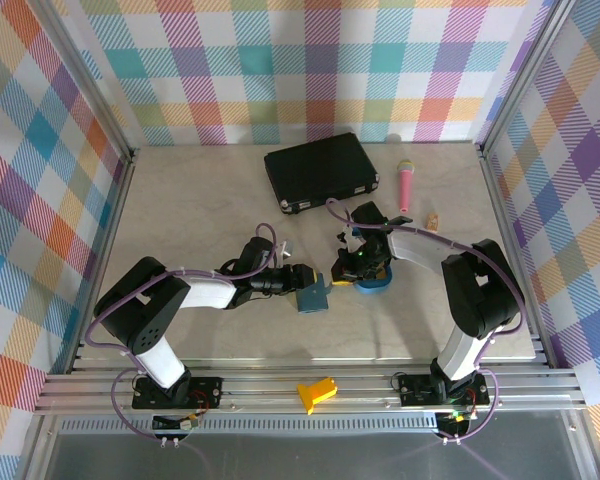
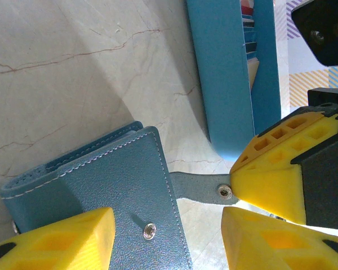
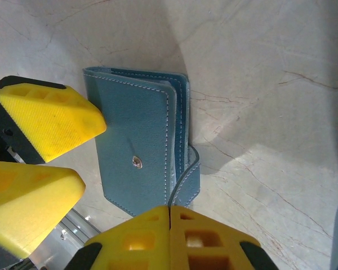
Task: Put the credit cards into the card holder
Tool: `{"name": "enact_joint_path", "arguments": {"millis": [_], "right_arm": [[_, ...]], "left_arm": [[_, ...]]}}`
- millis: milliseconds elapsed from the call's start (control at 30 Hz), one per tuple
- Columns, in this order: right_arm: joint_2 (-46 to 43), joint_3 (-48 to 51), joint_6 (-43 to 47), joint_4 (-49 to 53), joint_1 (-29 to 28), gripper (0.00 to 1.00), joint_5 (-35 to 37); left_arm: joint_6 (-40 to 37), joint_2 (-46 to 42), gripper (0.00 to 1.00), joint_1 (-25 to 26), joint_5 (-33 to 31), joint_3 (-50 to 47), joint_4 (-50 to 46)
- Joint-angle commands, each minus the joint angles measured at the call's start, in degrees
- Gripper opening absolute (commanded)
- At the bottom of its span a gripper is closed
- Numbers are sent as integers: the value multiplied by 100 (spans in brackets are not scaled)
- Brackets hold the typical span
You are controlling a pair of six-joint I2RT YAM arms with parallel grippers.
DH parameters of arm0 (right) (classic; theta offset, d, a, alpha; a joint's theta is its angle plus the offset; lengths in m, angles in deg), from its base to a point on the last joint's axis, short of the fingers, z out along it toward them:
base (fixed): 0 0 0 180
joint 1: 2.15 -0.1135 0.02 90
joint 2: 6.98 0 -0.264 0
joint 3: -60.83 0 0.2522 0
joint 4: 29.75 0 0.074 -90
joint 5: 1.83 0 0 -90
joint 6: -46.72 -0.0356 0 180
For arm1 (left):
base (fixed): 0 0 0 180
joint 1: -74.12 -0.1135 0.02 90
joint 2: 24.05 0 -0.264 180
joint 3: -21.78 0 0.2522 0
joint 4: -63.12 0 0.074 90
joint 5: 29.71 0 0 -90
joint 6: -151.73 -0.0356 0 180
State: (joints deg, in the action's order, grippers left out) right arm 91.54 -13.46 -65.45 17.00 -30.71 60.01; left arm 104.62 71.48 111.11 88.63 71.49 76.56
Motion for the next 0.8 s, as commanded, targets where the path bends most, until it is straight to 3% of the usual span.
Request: {"name": "enact_joint_path", "arguments": {"millis": [0, 567, 767], "right_arm": [[-120, -147, 12, 17, -118, 0, -167], [452, -292, -818, -497, -426, 0, -347], [442, -405, -841, -289, -449, 0, -143]], "left_arm": [[45, 39, 53, 55, 98, 86, 108], [192, 98, 52, 54, 171, 82, 412], [239, -256, 52, -31, 85, 10, 263]]}}
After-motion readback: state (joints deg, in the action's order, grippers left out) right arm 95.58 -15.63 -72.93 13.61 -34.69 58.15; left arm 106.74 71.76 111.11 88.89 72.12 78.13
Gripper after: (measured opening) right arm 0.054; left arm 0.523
